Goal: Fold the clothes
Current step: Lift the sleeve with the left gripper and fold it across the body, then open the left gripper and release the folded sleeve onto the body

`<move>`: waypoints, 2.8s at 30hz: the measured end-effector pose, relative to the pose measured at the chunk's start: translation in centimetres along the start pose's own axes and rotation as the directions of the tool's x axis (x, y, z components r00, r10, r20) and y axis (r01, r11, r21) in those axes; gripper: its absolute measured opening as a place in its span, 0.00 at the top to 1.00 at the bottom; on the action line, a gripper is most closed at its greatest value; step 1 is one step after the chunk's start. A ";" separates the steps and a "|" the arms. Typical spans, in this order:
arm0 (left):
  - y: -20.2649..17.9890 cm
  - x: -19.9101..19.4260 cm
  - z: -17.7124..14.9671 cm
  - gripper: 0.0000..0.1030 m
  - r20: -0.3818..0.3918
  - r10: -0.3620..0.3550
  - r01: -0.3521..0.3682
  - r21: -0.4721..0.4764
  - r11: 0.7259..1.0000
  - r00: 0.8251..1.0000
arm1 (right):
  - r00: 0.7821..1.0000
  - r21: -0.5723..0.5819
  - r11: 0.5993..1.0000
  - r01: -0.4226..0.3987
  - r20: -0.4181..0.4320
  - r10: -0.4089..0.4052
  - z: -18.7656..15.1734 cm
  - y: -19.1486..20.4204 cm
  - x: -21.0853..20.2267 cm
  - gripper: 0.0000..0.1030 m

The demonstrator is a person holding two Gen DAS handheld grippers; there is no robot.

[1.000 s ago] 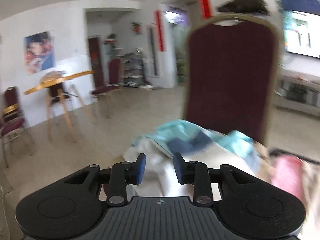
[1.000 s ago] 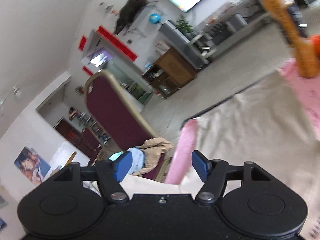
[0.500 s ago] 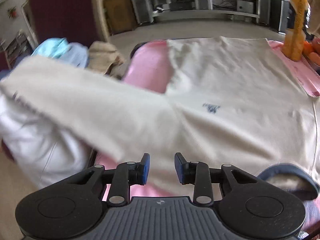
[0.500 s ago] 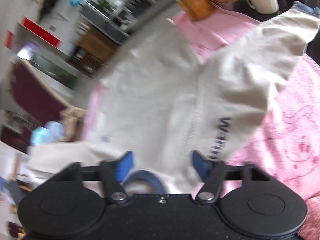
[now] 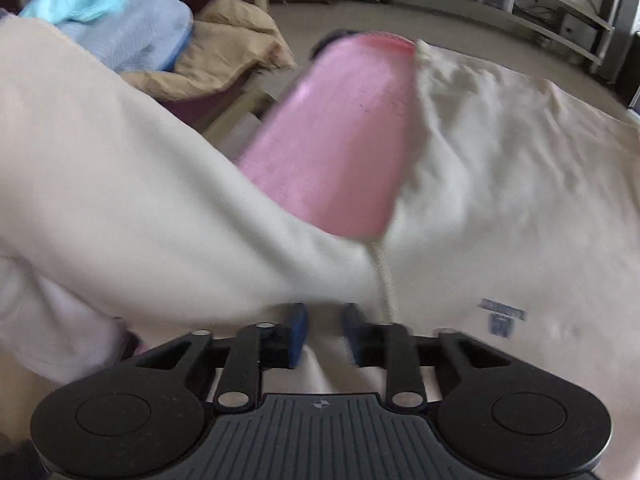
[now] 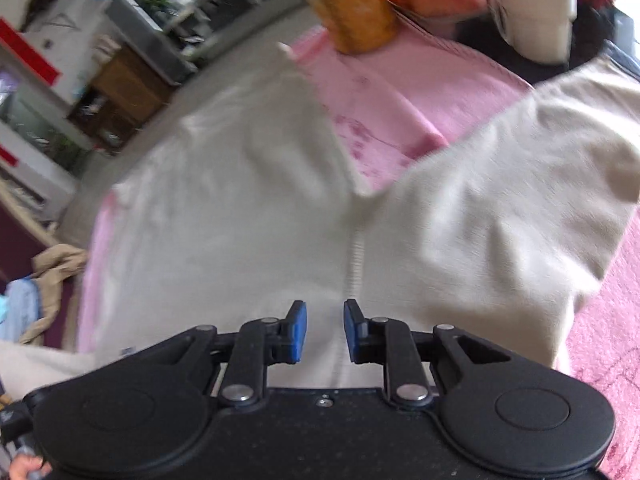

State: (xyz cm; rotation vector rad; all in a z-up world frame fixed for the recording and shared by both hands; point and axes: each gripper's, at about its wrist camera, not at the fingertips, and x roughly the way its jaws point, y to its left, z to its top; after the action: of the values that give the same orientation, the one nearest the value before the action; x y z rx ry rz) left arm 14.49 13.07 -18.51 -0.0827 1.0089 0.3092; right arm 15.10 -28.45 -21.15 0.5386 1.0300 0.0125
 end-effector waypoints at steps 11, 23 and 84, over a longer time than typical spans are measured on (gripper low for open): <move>2.0 -2.9 -4.6 0.67 -0.040 0.097 -0.092 0.112 0.990 0.995 | 0.986 0.033 0.986 0.165 -0.035 -0.163 -2.5 -3.9 -2.5 0.92; 2.8 -9.7 -8.9 0.70 0.080 -0.028 0.016 0.146 0.989 0.996 | 0.989 -0.019 0.995 0.095 0.116 -0.092 -6.7 -5.2 -9.8 0.69; -7.3 -9.8 -13.2 0.80 -0.021 -0.204 0.193 0.432 0.881 0.979 | 0.986 -0.295 0.950 -0.108 -0.157 0.063 -14.0 3.6 -4.6 0.81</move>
State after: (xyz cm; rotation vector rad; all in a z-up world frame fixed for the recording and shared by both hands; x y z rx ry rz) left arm 0.98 1.20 -17.83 0.2210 1.0141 -0.1075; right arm 2.09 -20.60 -21.45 0.3046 1.1225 0.2866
